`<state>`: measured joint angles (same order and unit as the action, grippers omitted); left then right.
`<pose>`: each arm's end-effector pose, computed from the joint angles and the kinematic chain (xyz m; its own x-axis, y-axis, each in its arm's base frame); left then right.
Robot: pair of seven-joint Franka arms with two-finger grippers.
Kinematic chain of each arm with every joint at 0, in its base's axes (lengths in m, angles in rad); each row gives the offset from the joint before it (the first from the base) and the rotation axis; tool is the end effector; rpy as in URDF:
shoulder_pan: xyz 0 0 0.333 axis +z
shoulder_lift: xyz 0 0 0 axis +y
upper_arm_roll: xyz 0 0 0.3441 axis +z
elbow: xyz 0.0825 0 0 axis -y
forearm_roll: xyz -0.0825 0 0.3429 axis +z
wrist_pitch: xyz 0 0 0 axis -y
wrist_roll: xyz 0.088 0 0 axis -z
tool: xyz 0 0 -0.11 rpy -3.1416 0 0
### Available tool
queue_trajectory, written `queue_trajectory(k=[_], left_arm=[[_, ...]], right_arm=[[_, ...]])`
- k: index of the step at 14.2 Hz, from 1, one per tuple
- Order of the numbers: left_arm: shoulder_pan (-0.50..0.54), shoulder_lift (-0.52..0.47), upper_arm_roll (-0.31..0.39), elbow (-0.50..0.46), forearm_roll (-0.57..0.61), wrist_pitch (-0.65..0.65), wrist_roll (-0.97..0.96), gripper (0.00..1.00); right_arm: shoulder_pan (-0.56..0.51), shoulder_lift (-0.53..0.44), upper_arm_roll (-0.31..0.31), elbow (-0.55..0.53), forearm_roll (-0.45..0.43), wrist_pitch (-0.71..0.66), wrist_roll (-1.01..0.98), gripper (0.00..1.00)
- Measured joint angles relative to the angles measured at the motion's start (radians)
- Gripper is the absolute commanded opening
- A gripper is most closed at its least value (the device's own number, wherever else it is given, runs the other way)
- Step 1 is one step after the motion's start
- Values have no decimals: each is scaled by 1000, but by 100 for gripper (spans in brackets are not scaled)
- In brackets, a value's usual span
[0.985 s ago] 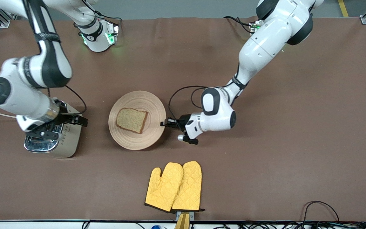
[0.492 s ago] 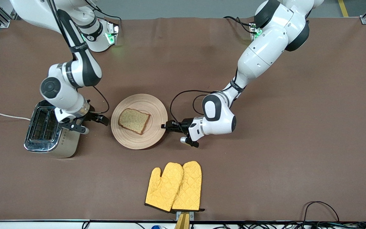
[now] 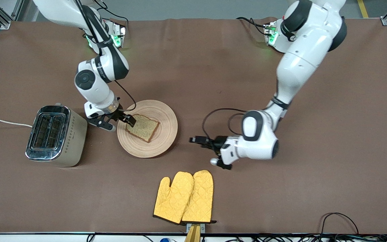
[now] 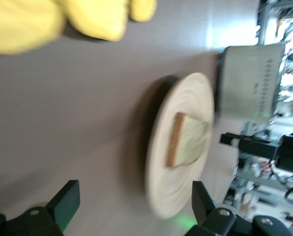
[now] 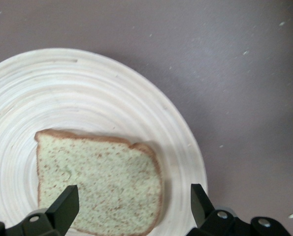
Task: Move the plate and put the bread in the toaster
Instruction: 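Release the plate and withdraw the left gripper while the right gripper lowers onto bread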
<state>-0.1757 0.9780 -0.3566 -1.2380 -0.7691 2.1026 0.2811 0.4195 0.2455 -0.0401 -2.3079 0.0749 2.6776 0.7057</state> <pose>0.6654 -0.3342 0.2456 0.9647 -0.2531 -0.0729 -0.0934 -0.5877 0.8036 0.4869 0.1922 0.3091 0.9212 -0.3821 0.0732 -0.3740 -0.9216 -0.1042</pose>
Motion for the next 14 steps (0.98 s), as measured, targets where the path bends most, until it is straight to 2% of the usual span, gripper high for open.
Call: queue_trajectory(k=[1,3,5,7,10,12,14], left_arm=[[52,-14,1,5,77,-58,1,100],[148,-52,1,22,244,-151,3,100],[217,-92,-1,59,382,-241,8,100],[244,-147,-3,90,546,-279,14,100],[227,-268,-9,103,809,-304,19,100],[219,-356,-4,105,872,-329,17,100],[223,-442,26,106,885,-357,16,100]], right_arm=[[6,4,0,-8,0,15,10,78],[8,12,-1,-16,0,25,13,71],[8,15,-2,-21,0,30,15,71],[8,17,-2,-46,0,74,16,71],[10,19,-2,-84,0,121,16,70],[15,20,-2,-88,0,126,16,66],[22,20,-2,-88,0,127,16,63]])
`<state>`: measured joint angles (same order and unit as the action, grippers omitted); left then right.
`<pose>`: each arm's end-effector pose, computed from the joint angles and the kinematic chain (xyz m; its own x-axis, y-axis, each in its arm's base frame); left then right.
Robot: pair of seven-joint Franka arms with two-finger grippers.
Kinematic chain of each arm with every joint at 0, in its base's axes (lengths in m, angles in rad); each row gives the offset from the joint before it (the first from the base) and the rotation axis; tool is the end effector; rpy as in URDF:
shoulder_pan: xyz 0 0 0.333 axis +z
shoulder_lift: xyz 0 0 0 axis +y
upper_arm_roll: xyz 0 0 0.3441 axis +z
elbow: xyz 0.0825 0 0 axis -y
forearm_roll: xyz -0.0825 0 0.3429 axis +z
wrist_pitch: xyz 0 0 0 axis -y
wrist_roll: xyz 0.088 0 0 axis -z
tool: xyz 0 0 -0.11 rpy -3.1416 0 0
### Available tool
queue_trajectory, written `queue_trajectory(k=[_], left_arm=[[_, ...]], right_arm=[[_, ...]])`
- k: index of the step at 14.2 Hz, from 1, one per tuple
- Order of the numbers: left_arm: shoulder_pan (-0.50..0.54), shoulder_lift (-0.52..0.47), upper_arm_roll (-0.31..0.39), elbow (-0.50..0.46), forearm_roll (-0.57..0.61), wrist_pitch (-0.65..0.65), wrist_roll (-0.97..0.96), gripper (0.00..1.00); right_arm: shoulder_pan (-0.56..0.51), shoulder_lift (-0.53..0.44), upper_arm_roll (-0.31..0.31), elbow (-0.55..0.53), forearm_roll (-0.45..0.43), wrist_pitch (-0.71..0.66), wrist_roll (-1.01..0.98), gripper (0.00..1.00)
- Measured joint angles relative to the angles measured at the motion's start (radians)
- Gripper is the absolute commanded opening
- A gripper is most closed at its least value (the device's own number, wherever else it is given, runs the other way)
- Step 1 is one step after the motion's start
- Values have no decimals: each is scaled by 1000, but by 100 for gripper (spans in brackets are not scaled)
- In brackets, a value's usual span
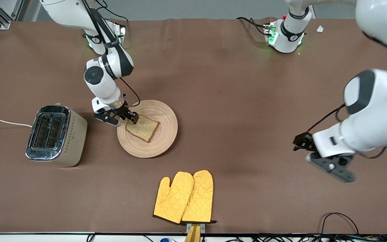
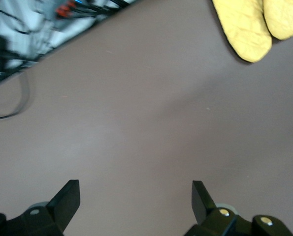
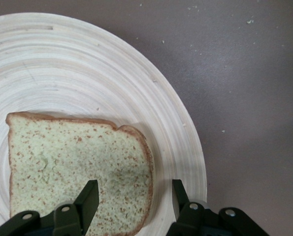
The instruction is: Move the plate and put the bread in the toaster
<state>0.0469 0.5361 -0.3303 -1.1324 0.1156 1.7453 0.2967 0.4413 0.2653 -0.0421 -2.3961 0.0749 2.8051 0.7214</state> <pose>0.6786 -0.1180 0.5449 0.8517 -0.5120 0.1120 -0.5170 -0.8558 0.0192 0.4658 0.1929 0.2813 0.9195 -0.3823 0.0918 -0.3719 -0.9215 -0.1121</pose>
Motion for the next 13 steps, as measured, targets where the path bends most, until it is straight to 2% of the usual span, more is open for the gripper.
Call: queue_trajectory(k=[4,8,11,13], left_arm=[[7,-134,22,-1,69,-174,-16,100],[3,-254,16,-35,43,-229,-288,100],[12,-322,16,-101,-22,-195,-386,100],[52,-381,17,-220,-88,-82,-399,100]], right_arm=[[7,4,0,-4,0,17,0,61],[7,6,0,-8,0,23,0,55],[8,7,0,-15,0,40,0,54],[8,7,-1,-20,0,48,0,53]])
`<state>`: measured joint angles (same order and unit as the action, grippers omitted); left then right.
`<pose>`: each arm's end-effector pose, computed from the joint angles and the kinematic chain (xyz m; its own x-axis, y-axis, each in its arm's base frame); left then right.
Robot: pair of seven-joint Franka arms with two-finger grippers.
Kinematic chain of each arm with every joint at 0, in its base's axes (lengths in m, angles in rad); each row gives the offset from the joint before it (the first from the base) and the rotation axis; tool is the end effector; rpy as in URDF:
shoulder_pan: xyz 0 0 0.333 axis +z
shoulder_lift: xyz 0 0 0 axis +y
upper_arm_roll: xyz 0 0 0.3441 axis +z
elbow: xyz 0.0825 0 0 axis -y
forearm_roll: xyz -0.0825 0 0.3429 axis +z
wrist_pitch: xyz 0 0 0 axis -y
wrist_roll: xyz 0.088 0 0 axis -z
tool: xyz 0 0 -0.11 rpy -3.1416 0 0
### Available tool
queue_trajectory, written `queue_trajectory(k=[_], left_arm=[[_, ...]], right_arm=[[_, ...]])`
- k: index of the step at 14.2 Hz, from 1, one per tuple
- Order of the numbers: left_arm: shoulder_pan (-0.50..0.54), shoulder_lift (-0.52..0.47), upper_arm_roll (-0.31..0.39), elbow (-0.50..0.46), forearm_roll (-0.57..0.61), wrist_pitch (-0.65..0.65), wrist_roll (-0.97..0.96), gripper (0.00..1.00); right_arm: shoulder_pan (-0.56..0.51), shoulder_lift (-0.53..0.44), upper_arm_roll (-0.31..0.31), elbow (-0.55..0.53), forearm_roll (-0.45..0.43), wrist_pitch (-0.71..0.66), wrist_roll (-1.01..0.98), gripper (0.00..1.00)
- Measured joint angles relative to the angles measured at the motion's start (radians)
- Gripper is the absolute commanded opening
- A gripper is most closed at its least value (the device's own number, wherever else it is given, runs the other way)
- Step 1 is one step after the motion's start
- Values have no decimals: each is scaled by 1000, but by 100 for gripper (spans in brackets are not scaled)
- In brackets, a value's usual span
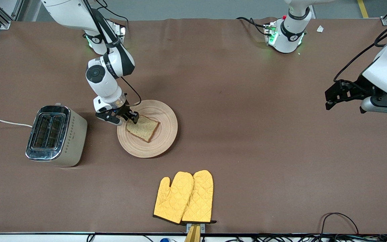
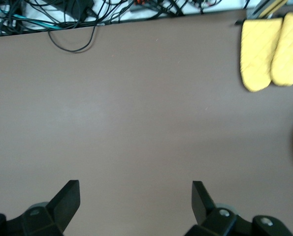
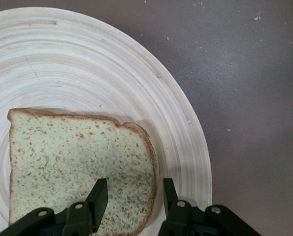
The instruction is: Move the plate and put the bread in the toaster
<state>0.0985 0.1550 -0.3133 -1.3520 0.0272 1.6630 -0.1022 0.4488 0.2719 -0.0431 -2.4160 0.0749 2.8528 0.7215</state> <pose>0.5643 -0.1016 0.6732 0.9820 -0.1010 0.1597 -0.1082 -0.9934 0.0370 0.4619 0.1942 0.2763 0.9193 -0.3781 0.1091 -0.3647 -0.9228 -0.1243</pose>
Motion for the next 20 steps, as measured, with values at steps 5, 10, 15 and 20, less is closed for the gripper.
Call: queue_trajectory(k=[5,10,15,20], left_arm=[[62,-129,4,-225,-57,83,-58,100],[56,-141,0,-229,-9,63,-39,100],[59,-141,1,-224,0,61,26,100],[58,-141,0,-215,1,61,33,100]], right_arm=[[0,0,-4,-24,0,43,-1,49],[0,0,-4,-28,0,50,-2,31],[0,0,-5,-31,-1,62,-14,26],[0,9,-5,-45,-2,109,-24,14]])
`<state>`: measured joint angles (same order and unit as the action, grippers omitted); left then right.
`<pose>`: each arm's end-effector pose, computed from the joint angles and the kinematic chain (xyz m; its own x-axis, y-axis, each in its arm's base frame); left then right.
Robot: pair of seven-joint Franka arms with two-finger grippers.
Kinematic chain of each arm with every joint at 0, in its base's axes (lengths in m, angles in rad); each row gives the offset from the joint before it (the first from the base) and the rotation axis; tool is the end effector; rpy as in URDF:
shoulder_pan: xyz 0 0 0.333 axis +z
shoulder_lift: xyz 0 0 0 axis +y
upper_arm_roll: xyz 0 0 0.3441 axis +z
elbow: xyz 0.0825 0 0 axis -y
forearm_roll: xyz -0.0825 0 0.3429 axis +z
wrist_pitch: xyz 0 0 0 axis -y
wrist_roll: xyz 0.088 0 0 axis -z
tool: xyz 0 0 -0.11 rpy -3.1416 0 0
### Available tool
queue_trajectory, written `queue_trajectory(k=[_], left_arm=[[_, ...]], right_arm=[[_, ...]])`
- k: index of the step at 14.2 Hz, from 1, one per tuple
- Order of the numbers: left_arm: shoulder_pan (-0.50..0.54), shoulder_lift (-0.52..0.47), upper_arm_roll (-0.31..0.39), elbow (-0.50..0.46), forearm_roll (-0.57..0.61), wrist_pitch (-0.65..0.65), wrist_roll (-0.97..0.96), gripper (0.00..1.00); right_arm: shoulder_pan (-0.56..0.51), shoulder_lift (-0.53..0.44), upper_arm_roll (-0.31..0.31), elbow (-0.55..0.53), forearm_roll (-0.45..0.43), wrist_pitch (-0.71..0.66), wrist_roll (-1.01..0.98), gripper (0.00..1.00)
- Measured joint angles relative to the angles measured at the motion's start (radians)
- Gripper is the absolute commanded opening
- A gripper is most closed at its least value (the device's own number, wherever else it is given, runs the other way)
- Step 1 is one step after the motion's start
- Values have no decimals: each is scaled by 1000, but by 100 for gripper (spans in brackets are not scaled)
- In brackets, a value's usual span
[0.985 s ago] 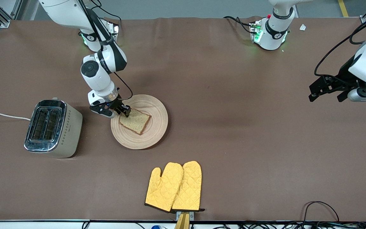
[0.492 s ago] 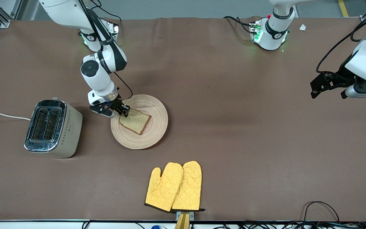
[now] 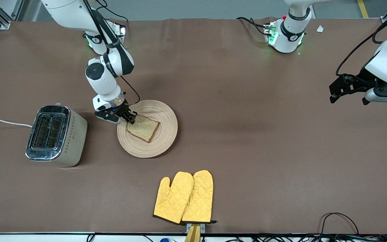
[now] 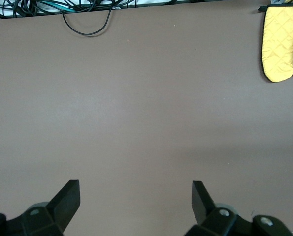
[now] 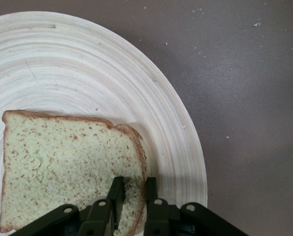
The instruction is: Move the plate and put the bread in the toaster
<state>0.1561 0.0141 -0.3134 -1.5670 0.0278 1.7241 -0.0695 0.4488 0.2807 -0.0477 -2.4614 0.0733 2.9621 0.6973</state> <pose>0.5277 -0.0796 0.6589 0.9854 -0.0896 0.1444 -0.0886 -0.9960 -0.0134 0.4564 0.1883 0.2690 0.9186 -0.3625 0.1576 -0.3401 -0.9280 -0.1520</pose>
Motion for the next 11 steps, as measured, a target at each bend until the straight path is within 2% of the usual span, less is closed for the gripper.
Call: queue_trajectory(k=[2,8,11], left_arm=[[1,0,0,0,0,0,1,100],[-28,0,8,1,0,0,2,100],[-104,0,68,10,0,0,2,100]], right_arm=[[0,0,0,-1,0,3,-1,1],[0,0,0,-2,0,7,-1,0],[-2,-1,-4,24,0,-58,-1,0]])
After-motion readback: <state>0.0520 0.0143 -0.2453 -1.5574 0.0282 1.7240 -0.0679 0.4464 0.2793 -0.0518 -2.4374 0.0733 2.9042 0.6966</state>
